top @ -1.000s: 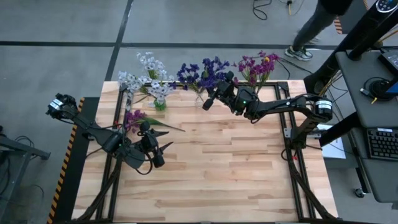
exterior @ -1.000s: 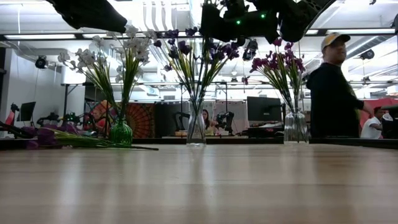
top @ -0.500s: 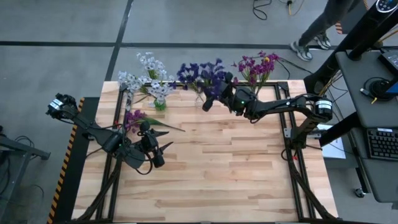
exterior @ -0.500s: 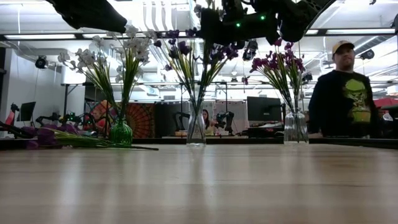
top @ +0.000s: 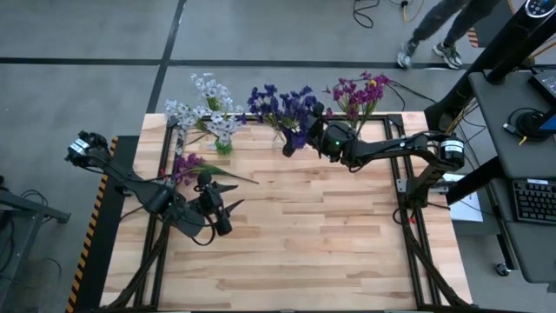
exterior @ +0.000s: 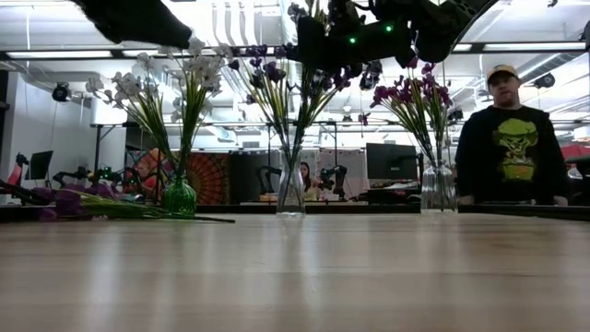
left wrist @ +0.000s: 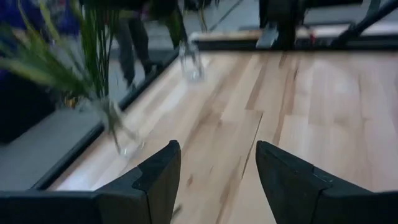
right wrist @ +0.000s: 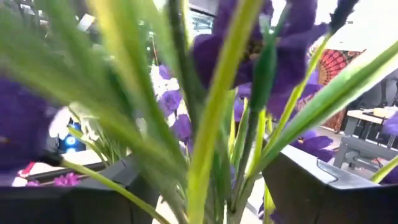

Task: Sort flowers into vase by color
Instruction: Put the dark violet flowers into the left transparent vase

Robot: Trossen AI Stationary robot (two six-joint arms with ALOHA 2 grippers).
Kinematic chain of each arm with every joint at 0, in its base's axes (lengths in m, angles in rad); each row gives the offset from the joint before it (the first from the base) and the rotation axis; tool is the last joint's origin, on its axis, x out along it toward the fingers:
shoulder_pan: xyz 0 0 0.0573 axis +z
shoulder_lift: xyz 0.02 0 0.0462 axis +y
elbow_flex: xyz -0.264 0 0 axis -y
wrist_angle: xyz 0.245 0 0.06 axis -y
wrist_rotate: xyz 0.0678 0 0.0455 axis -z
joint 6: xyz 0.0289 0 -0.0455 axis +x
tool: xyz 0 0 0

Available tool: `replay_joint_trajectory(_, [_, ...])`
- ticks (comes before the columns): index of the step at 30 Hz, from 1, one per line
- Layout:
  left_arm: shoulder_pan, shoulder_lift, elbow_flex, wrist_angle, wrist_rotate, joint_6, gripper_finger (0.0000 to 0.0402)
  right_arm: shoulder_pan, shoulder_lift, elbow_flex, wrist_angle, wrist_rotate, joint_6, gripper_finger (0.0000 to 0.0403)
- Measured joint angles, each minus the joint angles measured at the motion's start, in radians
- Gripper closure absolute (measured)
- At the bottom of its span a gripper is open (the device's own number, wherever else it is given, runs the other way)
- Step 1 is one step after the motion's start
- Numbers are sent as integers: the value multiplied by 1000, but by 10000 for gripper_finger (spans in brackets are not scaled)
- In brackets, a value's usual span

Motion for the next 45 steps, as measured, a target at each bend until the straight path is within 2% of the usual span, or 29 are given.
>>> replay_joint_trajectory(8, [22, 51, 0, 485, -32, 493, 210, 0, 0, 0, -20, -3, -18, 118])
replay_joint_trajectory(11, [68, 51, 0, 672, -27, 692, 210, 0, -1, 0, -26, -3, -19, 107])
replay_joint_trajectory(14, [161, 34, 0, 757, 108, 786, 210, 0, -1, 0, -32, -3, -19, 98])
replay_joint_trajectory(17, [297, 16, 0, 767, 313, 765, 210, 0, -1, 0, -32, -3, -18, 91])
replay_joint_trajectory(21, [479, 21, 0, 782, 406, 691, 210, 0, -2, 0, -32, -3, -18, 87])
replay_joint_trajectory(23, [558, 26, 0, 796, 510, 659, 210, 0, -2, 0, -32, -3, -18, 88])
replay_joint_trajectory(27, [681, 43, 1, 827, 760, 603, 210, 0, -3, 0, -31, -3, -18, 89])
replay_joint_trajectory(31, [756, 82, 38, 825, 866, 569, 205, 0, -3, 0, -31, -4, -18, 84])
replay_joint_trajectory(36, [791, 160, 137, 746, 869, 570, 173, 0, -3, 0, -31, -6, -18, 80])
replay_joint_trajectory(45, [800, 299, 220, 713, 695, 583, 126, 0, -3, 0, -31, -10, -15, 78])
